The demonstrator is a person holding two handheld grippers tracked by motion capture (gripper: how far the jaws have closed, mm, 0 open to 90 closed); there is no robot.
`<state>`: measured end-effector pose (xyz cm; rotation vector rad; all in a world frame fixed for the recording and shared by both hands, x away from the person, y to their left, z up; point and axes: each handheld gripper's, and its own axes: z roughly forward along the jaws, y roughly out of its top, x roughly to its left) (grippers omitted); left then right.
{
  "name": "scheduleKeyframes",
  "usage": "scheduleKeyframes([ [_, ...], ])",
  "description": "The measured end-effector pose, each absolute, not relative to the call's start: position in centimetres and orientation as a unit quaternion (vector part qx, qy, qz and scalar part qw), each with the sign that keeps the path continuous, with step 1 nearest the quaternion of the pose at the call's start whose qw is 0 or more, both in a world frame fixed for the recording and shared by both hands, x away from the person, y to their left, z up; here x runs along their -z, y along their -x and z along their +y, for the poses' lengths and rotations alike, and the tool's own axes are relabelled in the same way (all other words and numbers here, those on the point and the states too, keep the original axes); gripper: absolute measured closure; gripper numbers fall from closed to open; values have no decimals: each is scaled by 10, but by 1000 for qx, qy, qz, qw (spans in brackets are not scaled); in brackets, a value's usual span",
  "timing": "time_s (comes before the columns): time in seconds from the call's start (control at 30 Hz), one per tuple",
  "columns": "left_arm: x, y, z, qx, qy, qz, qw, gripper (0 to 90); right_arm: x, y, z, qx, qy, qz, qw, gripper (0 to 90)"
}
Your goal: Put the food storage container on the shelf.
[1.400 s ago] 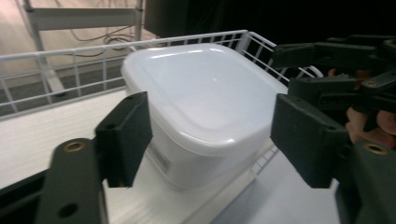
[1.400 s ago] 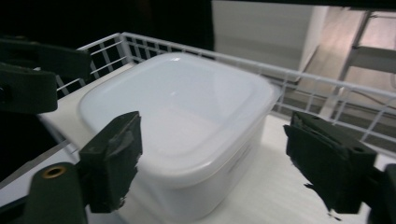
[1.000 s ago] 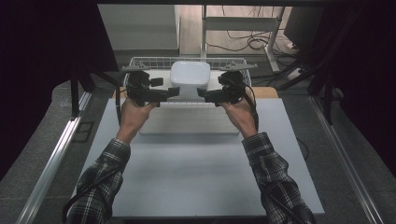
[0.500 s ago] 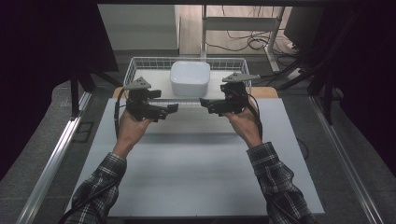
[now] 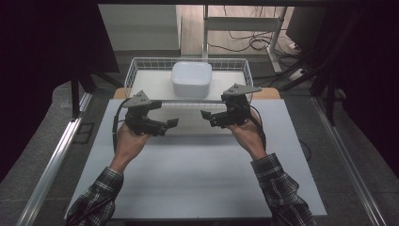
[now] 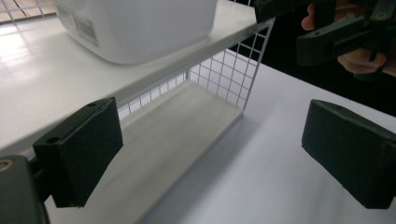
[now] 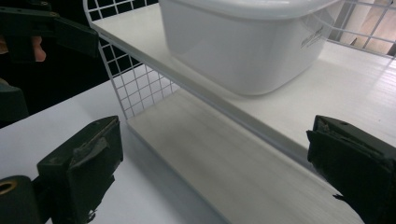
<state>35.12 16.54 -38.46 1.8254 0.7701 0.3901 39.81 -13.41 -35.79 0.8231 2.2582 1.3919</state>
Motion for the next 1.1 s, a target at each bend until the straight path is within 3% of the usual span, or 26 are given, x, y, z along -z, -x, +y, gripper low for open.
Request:
scheduleKeyframes([
  [1.1,441,-320,160,-136,-779,337,512,24,403,-362,-147,-471,-277,819,177,17],
])
